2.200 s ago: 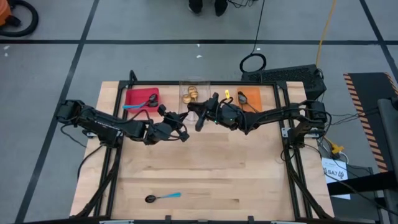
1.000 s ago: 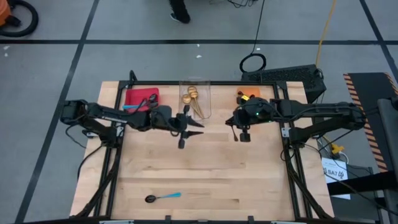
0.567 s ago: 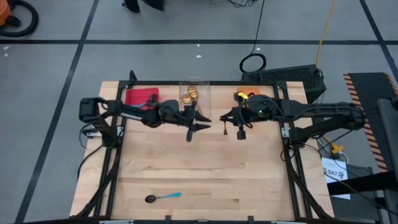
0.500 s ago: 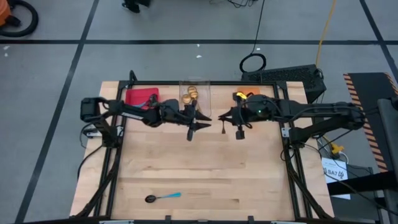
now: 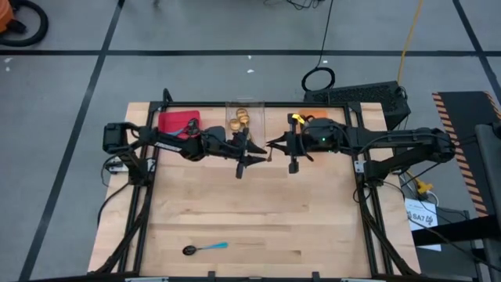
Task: Sort silverware by color (type)
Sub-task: Put the black spoon into the orange bin
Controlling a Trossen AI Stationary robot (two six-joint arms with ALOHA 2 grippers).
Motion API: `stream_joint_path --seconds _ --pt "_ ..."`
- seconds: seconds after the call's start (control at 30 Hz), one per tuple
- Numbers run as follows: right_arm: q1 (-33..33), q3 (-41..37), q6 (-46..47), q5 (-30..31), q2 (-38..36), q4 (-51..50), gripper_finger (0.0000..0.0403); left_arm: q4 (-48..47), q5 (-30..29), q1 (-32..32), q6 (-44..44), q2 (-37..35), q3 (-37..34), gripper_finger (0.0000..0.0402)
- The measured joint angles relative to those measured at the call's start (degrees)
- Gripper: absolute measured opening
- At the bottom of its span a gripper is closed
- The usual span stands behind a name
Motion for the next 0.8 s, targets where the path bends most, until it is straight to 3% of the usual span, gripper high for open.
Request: stream_joint_path --seconds 0.37,0.8 --pt "0.0 0.01 0.04 -0.2 1.23 2.94 0.0005 0.25 -2.93 -0.51 -0.25 0.02 0.0 0.0217" --pt "0.0 0.0 -0.44 -0.21 1.29 5.87 0.0005 -0.26 -3.16 -1.37 3.2 0.02 0.0 0.0208"
